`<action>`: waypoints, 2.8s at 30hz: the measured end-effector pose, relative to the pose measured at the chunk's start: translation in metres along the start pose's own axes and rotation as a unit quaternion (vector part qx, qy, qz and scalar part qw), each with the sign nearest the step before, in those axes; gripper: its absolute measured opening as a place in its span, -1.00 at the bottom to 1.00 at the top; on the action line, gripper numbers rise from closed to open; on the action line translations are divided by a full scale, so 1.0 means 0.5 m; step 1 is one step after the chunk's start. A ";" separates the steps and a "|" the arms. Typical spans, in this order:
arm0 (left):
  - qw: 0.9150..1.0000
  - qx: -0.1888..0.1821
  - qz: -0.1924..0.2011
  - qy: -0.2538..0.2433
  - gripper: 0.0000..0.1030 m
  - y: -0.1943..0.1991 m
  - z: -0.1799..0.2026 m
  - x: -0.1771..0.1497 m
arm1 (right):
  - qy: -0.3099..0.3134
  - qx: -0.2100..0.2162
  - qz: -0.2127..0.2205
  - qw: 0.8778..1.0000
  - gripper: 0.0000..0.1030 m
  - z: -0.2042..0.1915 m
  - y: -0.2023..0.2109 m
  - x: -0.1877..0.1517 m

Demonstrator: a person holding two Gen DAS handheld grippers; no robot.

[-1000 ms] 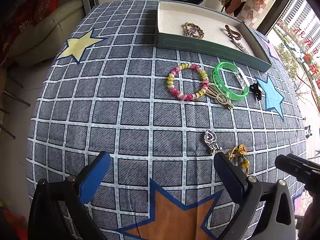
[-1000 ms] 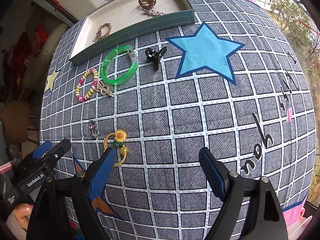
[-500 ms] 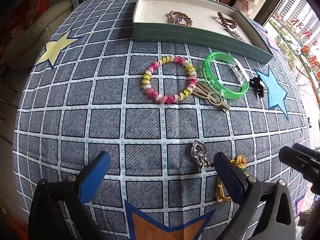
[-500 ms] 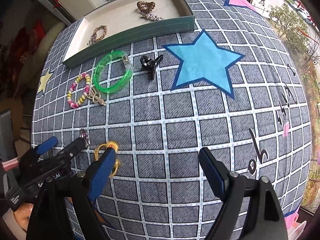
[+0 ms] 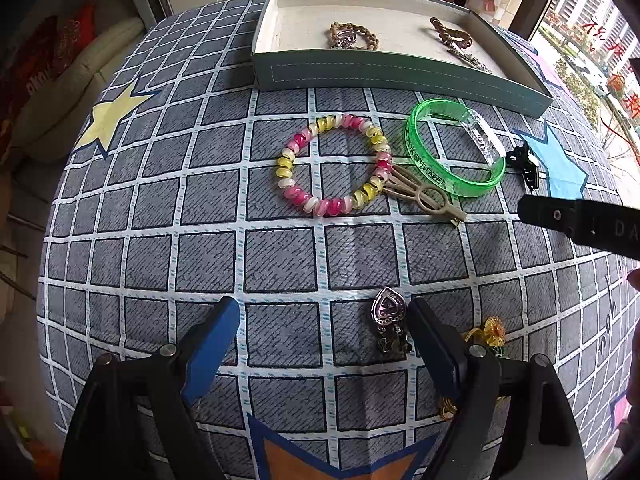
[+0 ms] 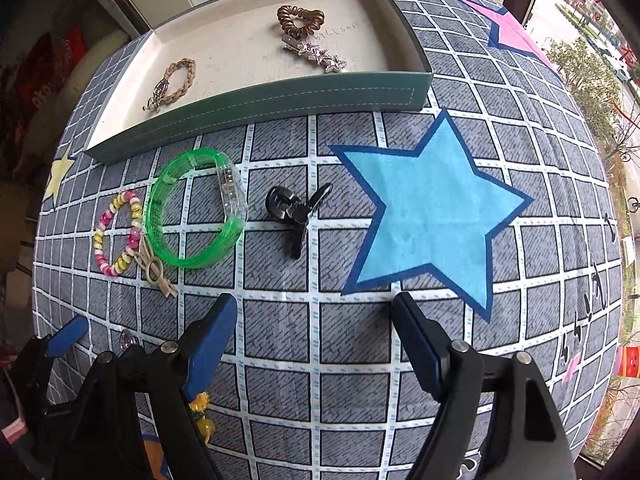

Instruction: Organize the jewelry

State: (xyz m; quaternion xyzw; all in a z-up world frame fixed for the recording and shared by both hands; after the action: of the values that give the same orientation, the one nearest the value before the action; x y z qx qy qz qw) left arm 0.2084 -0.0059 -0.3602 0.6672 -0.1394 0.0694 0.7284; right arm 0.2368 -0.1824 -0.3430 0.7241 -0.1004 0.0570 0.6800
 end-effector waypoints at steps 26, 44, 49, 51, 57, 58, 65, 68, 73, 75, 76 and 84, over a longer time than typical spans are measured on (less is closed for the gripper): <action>0.996 -0.080 0.021 0.014 -0.42 0.051 0.021 0.039 | 0.009 0.027 0.033 0.999 -0.56 0.013 0.035 0.073; 0.993 -0.098 0.072 0.003 -0.42 0.150 -0.007 0.150 | -0.003 0.086 0.055 0.995 -0.56 0.029 0.143 0.088; 0.991 -0.094 0.095 0.003 -0.42 0.161 -0.002 0.220 | 0.000 0.093 0.062 0.994 -0.55 0.032 0.154 0.139; 0.991 -0.093 0.101 0.006 -0.42 0.161 -0.003 0.248 | 0.003 0.092 0.065 0.994 -0.55 0.032 0.153 0.161; 0.990 -0.091 0.109 0.018 -0.42 0.141 0.003 0.319 | 0.008 0.100 0.067 0.993 -0.55 0.028 0.140 0.220; 0.990 -0.090 0.110 0.019 -0.42 0.135 0.006 0.329 | 0.008 0.100 0.065 0.993 -0.55 0.027 0.134 0.228; 0.990 -0.085 0.105 0.025 -0.42 0.083 0.036 0.388 | 0.012 0.103 0.052 0.993 -0.56 0.023 0.087 0.281; 0.991 -0.084 0.104 0.023 -0.42 0.063 0.052 0.409 | 0.016 0.102 0.047 0.994 -0.56 0.022 0.067 0.297; 0.991 -0.083 0.099 0.027 -0.42 0.030 0.074 0.446 | 0.017 0.097 0.036 0.995 -0.56 0.029 0.031 0.317; 0.992 -0.081 0.097 0.027 -0.42 0.017 0.081 0.455 | 0.015 0.095 0.033 0.995 -0.56 0.034 0.020 0.326; 0.992 -0.079 0.095 0.025 -0.42 0.010 0.086 0.459 | 0.015 0.094 0.032 0.995 -0.56 0.037 0.015 0.331; 0.996 -0.057 0.074 0.010 -0.42 -0.049 0.110 0.465 | 0.016 0.095 0.021 0.995 -0.56 0.044 -0.023 0.358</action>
State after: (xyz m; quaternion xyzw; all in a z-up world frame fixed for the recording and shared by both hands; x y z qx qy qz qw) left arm 0.4305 -0.0825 -0.3110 0.6116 -0.1853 0.1217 0.7595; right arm 0.4126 -0.2159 -0.3165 0.7819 -0.0994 0.0920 0.6085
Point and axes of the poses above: each gripper's, at about its wrist camera, not at the fingertips, and y roughly against the way its jaws point, z to its right, x to its top, the point moved 9 cm from there along -y, roughly the way its jaws point, and after that the axes turned 3 degrees about -x, right-handed, at the moved point
